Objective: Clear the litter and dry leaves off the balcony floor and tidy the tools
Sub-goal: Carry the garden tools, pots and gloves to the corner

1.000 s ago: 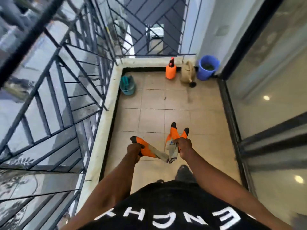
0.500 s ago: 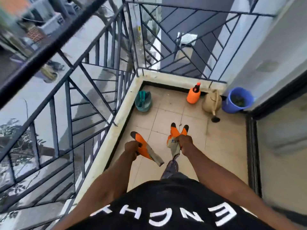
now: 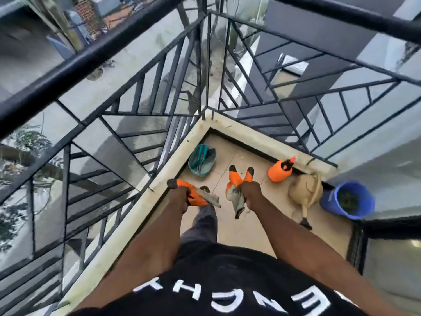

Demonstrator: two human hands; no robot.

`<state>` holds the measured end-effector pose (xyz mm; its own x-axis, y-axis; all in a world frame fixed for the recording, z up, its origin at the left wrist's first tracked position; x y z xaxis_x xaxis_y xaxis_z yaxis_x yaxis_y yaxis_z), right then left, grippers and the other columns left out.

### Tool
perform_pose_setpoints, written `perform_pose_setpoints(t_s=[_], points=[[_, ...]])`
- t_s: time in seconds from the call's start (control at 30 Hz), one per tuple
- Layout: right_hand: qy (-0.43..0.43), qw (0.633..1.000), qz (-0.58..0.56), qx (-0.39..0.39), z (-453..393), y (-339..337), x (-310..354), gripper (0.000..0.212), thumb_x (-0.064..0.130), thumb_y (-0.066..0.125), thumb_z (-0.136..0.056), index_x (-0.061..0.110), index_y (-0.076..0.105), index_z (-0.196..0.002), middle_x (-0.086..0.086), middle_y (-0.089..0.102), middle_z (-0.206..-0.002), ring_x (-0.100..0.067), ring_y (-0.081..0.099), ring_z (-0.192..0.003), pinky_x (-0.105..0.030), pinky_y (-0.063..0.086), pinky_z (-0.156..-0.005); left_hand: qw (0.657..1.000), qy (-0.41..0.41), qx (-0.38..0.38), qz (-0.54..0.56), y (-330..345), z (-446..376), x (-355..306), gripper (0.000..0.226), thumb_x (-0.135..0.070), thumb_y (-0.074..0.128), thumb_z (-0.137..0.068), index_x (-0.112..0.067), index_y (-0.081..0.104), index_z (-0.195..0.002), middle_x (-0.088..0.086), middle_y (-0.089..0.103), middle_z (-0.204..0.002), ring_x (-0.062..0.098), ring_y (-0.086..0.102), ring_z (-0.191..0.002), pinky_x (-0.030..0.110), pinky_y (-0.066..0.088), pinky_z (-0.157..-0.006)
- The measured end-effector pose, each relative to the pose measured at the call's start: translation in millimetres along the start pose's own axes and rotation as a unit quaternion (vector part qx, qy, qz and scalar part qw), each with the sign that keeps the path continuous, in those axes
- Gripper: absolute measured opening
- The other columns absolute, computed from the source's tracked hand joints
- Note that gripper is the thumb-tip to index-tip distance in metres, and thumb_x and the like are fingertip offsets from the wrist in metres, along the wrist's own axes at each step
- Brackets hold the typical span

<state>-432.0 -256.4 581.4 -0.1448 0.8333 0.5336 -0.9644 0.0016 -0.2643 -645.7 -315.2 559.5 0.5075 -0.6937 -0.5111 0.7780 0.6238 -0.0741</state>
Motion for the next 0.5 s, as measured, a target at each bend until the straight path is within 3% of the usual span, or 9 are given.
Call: perform_pose_setpoints(t_s=[0.07, 0.1, 0.2, 0.3, 0.4, 0.43, 0.5], points=[[-0.019, 0.999, 0.024, 0.009, -49, 8, 44, 0.077, 0.010, 0.064, -0.073, 0.021, 0.042, -0.146, -0.016, 0.063, -0.123, -0.036, 0.062, -0.103, -0.044, 0.051, -0.093, 0.999, -0.020, 0.005, 0.044, 30, -53, -26, 0.028, -0.003, 0.047, -0.091, 0.006, 0.057, -0.116, 0.019, 0.060, -0.122, 0.032, 0.060, -0.103, 0.046, 0.049, -0.096], [-0.021, 0.999, 0.029, 0.002, -55, 9, 57, 0.072, 0.007, 0.061, -0.074, 0.017, 0.045, -0.143, -0.014, 0.064, -0.122, -0.035, 0.063, -0.102, -0.042, 0.052, -0.090, 0.998, -0.021, -0.005, 0.059, 34, -92, -24, 0.028, -0.005, 0.052, -0.084, 0.003, 0.059, -0.110, 0.017, 0.062, -0.120, 0.030, 0.061, -0.097, 0.049, 0.050, -0.094], [-0.012, 0.998, 0.054, 0.010, -112, 18, 120, 0.058, 0.006, 0.063, -0.069, 0.007, 0.057, -0.126, -0.021, 0.068, -0.109, -0.036, 0.066, -0.093, -0.039, 0.054, -0.076, 0.991, -0.062, 0.001, 0.116, 73, -239, -19, 0.064, -0.016, 0.066, -0.059, -0.002, 0.058, -0.120, 0.021, 0.067, -0.111, 0.037, 0.069, -0.092, 0.062, 0.054, -0.077], [-0.005, 0.994, 0.106, 0.023, -127, 23, 190, 0.041, 0.008, 0.069, -0.070, 0.003, 0.061, -0.109, -0.020, 0.068, -0.104, -0.033, 0.065, -0.089, -0.039, 0.054, -0.073, 0.985, -0.081, -0.018, 0.151, 106, -213, -70, 0.054, -0.017, 0.069, -0.069, -0.001, 0.059, -0.119, 0.020, 0.068, -0.108, 0.035, 0.069, -0.094, 0.054, 0.057, -0.081], [-0.011, 0.991, 0.129, 0.040, -148, 30, 236, 0.045, 0.006, 0.063, -0.085, 0.015, 0.053, -0.129, -0.018, 0.064, -0.115, -0.034, 0.062, -0.101, -0.037, 0.050, -0.082, 0.975, -0.084, -0.043, 0.201, 130, -145, -128, 0.045, -0.021, 0.068, -0.078, -0.005, 0.057, -0.119, 0.014, 0.068, -0.112, 0.030, 0.069, -0.093, 0.043, 0.057, -0.079], [-0.009, 0.990, 0.133, 0.050, -153, 33, 247, 0.048, 0.011, 0.065, -0.085, 0.020, 0.050, -0.130, -0.018, 0.064, -0.116, -0.034, 0.063, -0.100, -0.038, 0.051, -0.086, 0.972, -0.086, -0.052, 0.213, 136, -152, -129, 0.041, -0.021, 0.067, -0.081, -0.005, 0.056, -0.118, 0.015, 0.067, -0.111, 0.030, 0.067, -0.092, 0.043, 0.057, -0.079], [0.001, 0.985, 0.162, 0.063, -181, 42, 267, 0.049, 0.009, 0.068, -0.079, 0.013, 0.054, -0.127, -0.017, 0.067, -0.105, -0.032, 0.065, -0.090, -0.042, 0.054, -0.085, 0.960, -0.100, -0.071, 0.252, 155, -148, -138, 0.035, -0.018, 0.065, -0.084, -0.003, 0.057, -0.115, 0.021, 0.067, -0.107, 0.032, 0.064, -0.085, 0.044, 0.056, -0.075]])
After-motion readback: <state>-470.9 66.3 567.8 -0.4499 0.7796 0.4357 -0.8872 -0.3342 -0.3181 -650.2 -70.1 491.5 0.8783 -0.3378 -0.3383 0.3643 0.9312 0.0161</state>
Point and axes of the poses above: each hand's wrist, its own z-axis away from the middle knuckle, its own y-axis out of the palm, x = y × z, the point moved 2 cm from there along -z, towards the middle knuckle
